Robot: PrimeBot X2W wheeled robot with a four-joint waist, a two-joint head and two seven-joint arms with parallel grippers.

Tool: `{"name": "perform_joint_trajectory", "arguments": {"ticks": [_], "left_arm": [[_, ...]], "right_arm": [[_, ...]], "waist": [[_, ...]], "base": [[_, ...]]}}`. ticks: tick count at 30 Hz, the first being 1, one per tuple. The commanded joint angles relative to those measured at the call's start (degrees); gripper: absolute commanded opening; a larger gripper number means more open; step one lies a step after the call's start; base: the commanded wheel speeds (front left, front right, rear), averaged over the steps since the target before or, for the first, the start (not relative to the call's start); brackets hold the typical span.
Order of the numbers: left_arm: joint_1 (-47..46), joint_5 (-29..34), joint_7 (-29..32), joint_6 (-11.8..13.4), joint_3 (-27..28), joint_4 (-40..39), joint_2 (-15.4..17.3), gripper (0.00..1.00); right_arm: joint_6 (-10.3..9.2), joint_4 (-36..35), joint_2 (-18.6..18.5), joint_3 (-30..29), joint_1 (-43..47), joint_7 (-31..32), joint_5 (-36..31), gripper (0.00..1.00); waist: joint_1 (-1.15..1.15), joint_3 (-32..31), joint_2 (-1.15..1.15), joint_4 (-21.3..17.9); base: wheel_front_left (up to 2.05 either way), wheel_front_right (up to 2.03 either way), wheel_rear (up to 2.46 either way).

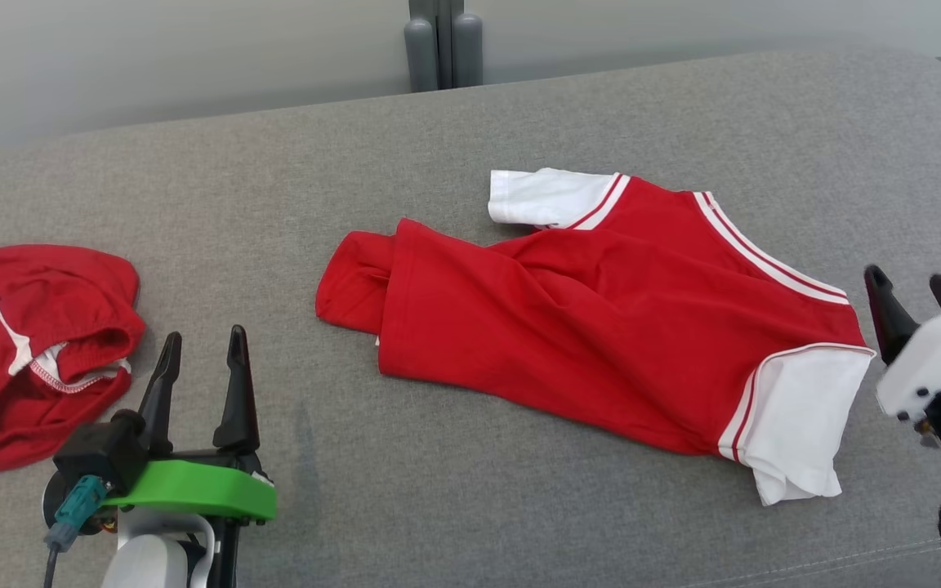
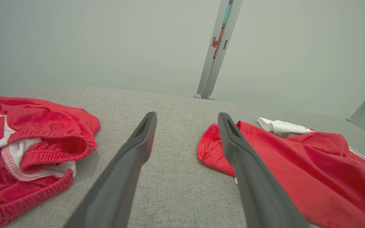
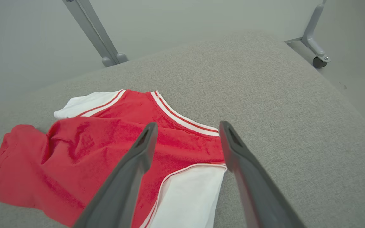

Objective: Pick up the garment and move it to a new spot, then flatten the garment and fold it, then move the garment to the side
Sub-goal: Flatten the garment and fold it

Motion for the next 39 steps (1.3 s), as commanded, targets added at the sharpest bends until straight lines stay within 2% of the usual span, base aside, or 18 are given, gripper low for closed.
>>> {"name": "perform_joint_trajectory", "arguments": {"ticks": [1, 8, 13, 18, 26, 33, 39], "left_arm": [[0.45, 0.01, 0.03, -0.06, 0.15, -0.39, 0.17, 1.00], [-1.94, 1.03, 0.06, -0.10, -0.48, -1.15, 1.11, 1.00], [-4.22, 1.37, 0.24, -0.18, -1.40, -1.93, 1.87, 1.00], [-5.81, 1.57, 0.48, -0.17, -1.98, -2.28, 2.42, 1.00], [-5.75, 1.00, 0.52, 0.47, -1.58, -3.10, 3.00, 1.00], [-5.97, 0.76, 0.60, 0.74, -2.02, -3.79, 2.97, 1.00], [-6.16, 0.34, 0.56, 0.93, -1.94, -3.99, 3.31, 1.00]], "right_arm": [[0.00, 2.50, 0.00, 0.55, -2.81, 0.08, -1.56, 1.00], [0.00, 21.71, -1.21, 2.45, -16.37, -4.08, -6.56, 1.00], [-0.01, 34.82, -3.34, 4.34, -23.48, -9.74, -5.90, 1.00], [-0.02, 44.82, -5.61, 3.83, -28.52, -13.32, -5.95, 1.00], [-0.03, 55.14, -7.35, 6.04, -32.96, -13.62, -3.56, 1.00], [-0.03, 59.92, -8.32, 6.45, -35.26, -15.83, -4.65, 1.00], [-0.04, 63.91, -8.12, 7.70, -35.28, -13.30, -4.02, 1.00]], "waist": [[0.00, 0.57, 0.00, 0.27], [0.00, 4.24, 0.00, 1.97], [0.00, 7.85, 0.00, 4.06], [0.00, 10.14, 0.00, 6.37], [0.00, 11.59, 0.00, 7.93], [0.00, 13.24, 0.00, 8.66], [0.00, 14.07, 0.00, 8.79]], "base": [[0.00, 0.00, 0.00], [0.00, 0.00, 0.00], [0.00, 0.00, 0.00], [0.00, 0.00, 0.00], [0.00, 0.00, 0.00], [0.00, 0.00, 0.00], [0.00, 0.00, 0.00]]}}
